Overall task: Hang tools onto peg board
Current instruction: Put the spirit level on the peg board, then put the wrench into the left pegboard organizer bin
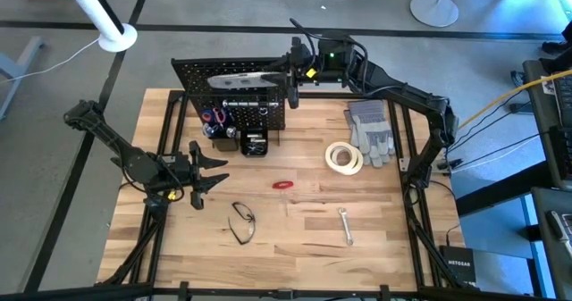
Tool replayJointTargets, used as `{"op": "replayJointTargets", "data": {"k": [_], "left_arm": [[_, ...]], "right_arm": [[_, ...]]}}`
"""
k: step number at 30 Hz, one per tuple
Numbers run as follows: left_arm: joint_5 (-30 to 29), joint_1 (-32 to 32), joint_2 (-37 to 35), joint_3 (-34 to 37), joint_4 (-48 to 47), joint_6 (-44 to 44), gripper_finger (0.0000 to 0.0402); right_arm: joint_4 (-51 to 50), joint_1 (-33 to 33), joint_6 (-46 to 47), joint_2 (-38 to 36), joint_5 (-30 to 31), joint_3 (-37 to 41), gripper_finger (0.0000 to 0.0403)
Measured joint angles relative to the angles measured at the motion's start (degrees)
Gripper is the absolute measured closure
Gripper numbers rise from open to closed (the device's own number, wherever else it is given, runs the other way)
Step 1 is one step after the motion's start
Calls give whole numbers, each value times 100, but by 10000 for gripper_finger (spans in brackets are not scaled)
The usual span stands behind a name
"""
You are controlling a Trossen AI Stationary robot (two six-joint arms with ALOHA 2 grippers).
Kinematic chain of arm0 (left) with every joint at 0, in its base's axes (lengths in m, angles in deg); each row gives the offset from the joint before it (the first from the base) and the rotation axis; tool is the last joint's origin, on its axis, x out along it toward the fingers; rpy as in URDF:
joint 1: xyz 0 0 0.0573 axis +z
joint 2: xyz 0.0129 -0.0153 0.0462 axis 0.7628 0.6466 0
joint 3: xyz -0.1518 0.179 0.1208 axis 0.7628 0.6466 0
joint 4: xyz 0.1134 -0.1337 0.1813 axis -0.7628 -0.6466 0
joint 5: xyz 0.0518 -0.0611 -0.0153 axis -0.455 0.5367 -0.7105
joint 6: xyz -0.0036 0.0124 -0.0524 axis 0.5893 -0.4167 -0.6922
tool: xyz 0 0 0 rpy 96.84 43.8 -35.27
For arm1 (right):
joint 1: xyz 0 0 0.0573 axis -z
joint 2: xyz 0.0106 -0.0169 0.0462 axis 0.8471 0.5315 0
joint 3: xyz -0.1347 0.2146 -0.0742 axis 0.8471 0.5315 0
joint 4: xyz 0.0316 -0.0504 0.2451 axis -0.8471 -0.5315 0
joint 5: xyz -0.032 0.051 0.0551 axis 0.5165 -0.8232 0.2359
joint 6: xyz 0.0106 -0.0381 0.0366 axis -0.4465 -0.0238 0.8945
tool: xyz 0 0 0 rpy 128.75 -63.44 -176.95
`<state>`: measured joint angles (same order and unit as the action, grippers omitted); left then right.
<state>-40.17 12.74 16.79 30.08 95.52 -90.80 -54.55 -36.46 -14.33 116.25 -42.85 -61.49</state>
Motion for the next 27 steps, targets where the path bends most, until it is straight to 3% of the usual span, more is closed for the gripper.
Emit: {"op": "replayJointTargets", "data": {"k": [7, 15, 20, 27], "left_arm": [[48, -2, 0, 0, 11, -6, 247], [103, -18, -2, 0, 7, -154, 247], [188, -17, -2, 0, -77, -171, 247], [197, -17, 0, 0, -392, -274, 247]], "right_arm": [[-17, 0, -3, 7, 31, 0, 290], [-107, -1, -49, -151, 171, 24, 187], [-808, -243, -61, -870, 140, 36, 152], [-2934, -1185, 67, -1817, 228, 20, 156]]}}
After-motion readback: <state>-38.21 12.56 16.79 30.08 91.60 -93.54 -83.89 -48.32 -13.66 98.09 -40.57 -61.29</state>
